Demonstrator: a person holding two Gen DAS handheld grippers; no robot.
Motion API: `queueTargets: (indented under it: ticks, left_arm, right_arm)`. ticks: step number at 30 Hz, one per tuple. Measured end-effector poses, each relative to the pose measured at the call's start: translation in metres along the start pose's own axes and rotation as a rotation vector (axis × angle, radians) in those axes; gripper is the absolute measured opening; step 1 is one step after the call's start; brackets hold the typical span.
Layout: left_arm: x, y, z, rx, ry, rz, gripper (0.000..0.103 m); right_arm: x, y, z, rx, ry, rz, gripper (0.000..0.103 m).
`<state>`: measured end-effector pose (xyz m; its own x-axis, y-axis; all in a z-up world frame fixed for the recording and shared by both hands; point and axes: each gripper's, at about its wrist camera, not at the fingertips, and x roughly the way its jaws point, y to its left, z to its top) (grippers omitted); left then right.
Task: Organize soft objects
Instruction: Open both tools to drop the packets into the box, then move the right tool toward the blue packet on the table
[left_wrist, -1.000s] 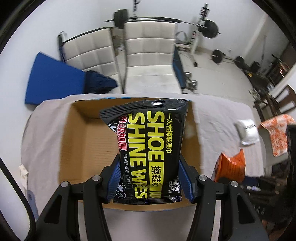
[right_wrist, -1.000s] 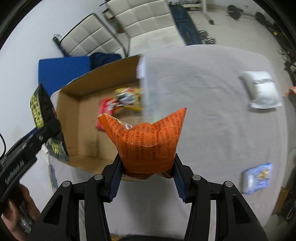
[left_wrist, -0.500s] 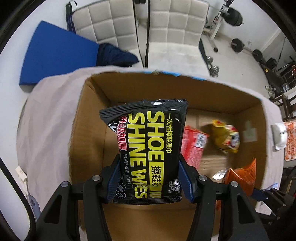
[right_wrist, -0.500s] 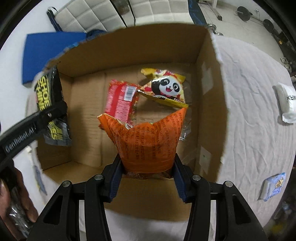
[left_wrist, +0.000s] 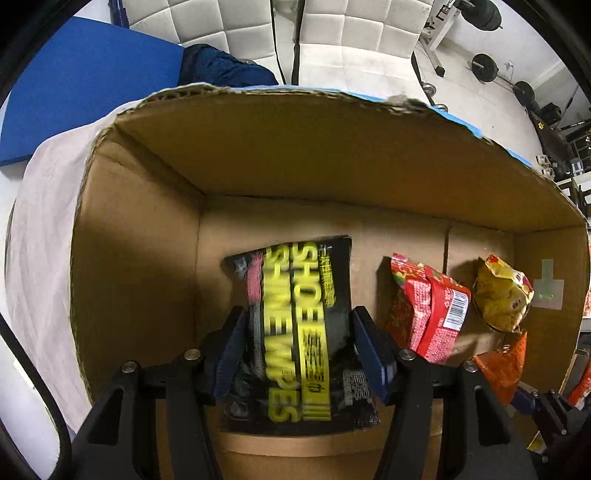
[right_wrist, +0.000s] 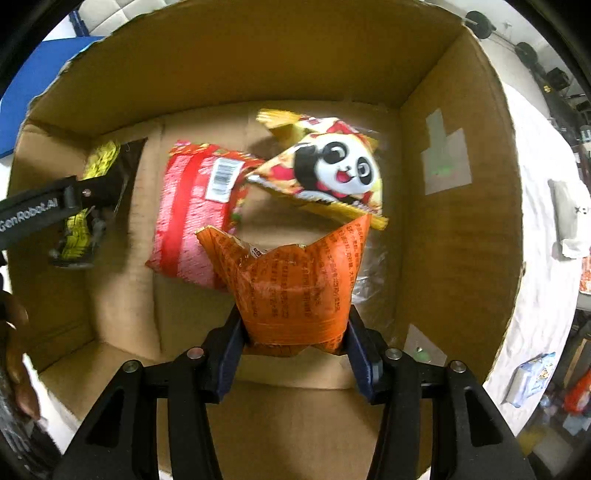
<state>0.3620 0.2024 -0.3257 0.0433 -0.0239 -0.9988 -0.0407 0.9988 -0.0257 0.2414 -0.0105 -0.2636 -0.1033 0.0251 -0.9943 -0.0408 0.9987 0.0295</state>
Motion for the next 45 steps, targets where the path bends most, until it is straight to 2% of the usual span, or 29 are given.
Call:
queueTargets:
  ticks: [7, 10, 12, 17, 21, 22, 24, 25, 26, 32, 36, 45]
  left_arm:
    - [-0.007, 0.0, 0.002, 0.005, -0.018, 0.004, 0.056]
    - [-0.018, -0.006, -0.003, 0.012, -0.033, 0.014, 0.058]
    - [-0.025, -0.006, -0.008, 0.007, -0.044, 0.008, 0.058]
    - [-0.049, -0.007, -0.021, -0.009, -0.081, -0.02, 0.059]
    - [-0.077, -0.011, -0.045, -0.022, -0.138, -0.025, 0.059]
    - [-0.08, -0.011, -0.048, -0.022, -0.145, -0.024, 0.06]
    - [-0.089, -0.01, -0.058, -0.025, -0.165, -0.024, 0.076]
    - [-0.092, -0.011, -0.062, -0.023, -0.175, -0.016, 0.089]
    - [-0.096, -0.011, -0.067, -0.019, -0.185, -0.007, 0.094]
    - [-0.118, -0.009, -0.091, -0.02, -0.232, -0.014, 0.096]
    - [-0.138, -0.012, -0.113, -0.023, -0.286, 0.014, 0.096]
    - [-0.178, -0.018, -0.151, -0.014, -0.358, 0.042, 0.096]
  right_arm:
    - [-0.004, -0.006, -0.003, 0.029, -0.01, -0.002, 0.057]
    - [-0.01, 0.003, 0.0, 0.029, -0.029, 0.003, 0.062]
    - [-0.018, 0.004, 0.002, 0.028, -0.052, 0.001, 0.085]
    - [-0.044, 0.0, 0.0, 0.022, -0.091, 0.012, 0.087]
    - [-0.055, -0.004, -0.006, 0.024, -0.116, 0.017, 0.102]
    - [-0.058, -0.004, -0.007, 0.027, -0.121, 0.02, 0.102]
    - [-0.064, -0.006, -0.014, 0.029, -0.128, 0.018, 0.102]
    - [-0.066, -0.009, -0.017, 0.029, -0.133, 0.021, 0.103]
    - [-0.069, -0.011, -0.021, 0.028, -0.14, 0.022, 0.103]
    - [-0.091, -0.016, -0.048, 0.009, -0.2, 0.01, 0.103]
    - [-0.103, -0.014, -0.065, -0.002, -0.234, 0.021, 0.103]
    - [-0.141, -0.014, -0.102, -0.026, -0.3, 0.052, 0.103]
